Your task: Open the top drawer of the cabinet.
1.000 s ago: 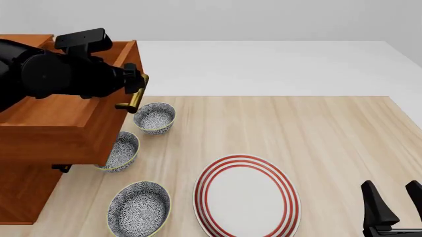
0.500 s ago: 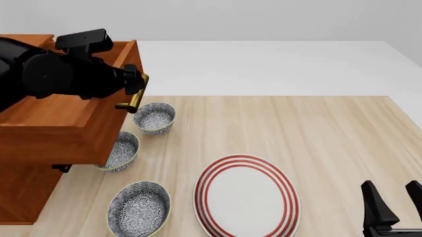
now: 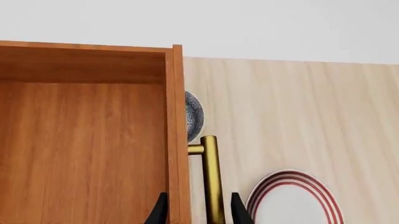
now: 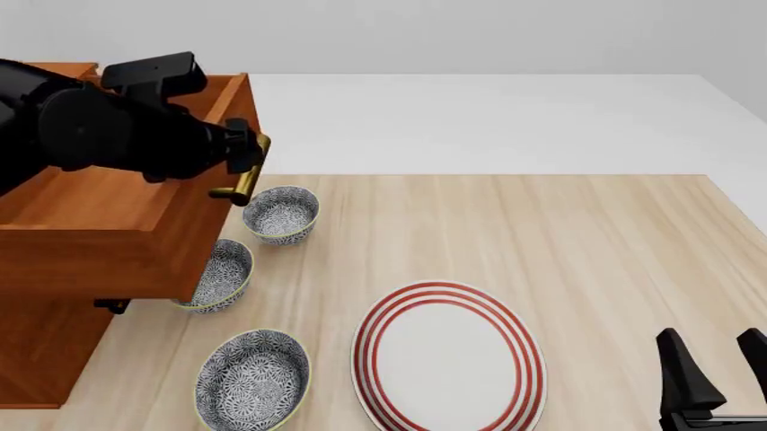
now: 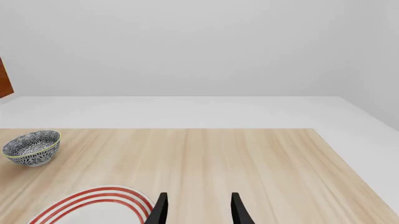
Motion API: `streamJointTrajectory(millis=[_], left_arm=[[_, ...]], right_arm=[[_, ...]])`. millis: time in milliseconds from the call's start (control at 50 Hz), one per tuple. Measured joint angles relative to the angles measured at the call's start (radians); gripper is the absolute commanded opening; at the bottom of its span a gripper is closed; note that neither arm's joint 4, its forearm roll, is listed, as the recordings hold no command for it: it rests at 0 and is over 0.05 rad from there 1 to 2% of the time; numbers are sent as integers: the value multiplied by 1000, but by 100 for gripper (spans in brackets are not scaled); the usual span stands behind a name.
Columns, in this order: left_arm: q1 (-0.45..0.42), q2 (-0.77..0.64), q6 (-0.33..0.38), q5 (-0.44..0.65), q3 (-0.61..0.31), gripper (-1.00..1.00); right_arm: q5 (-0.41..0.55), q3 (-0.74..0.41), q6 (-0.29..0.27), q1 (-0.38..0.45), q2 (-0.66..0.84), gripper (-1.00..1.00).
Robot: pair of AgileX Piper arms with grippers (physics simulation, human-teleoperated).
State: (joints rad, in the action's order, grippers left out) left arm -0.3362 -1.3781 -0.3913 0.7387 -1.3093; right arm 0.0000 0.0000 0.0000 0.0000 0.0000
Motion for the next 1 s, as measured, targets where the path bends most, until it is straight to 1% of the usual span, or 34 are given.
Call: streamJointTrajectory(millis=[540,1000], left_arm=[[10,-22,46,81,-60,100],[23,-40,90,152,-179,100]], right_arm=[[0,0,0,0,0,100],[0,0,0,0,0,100]])
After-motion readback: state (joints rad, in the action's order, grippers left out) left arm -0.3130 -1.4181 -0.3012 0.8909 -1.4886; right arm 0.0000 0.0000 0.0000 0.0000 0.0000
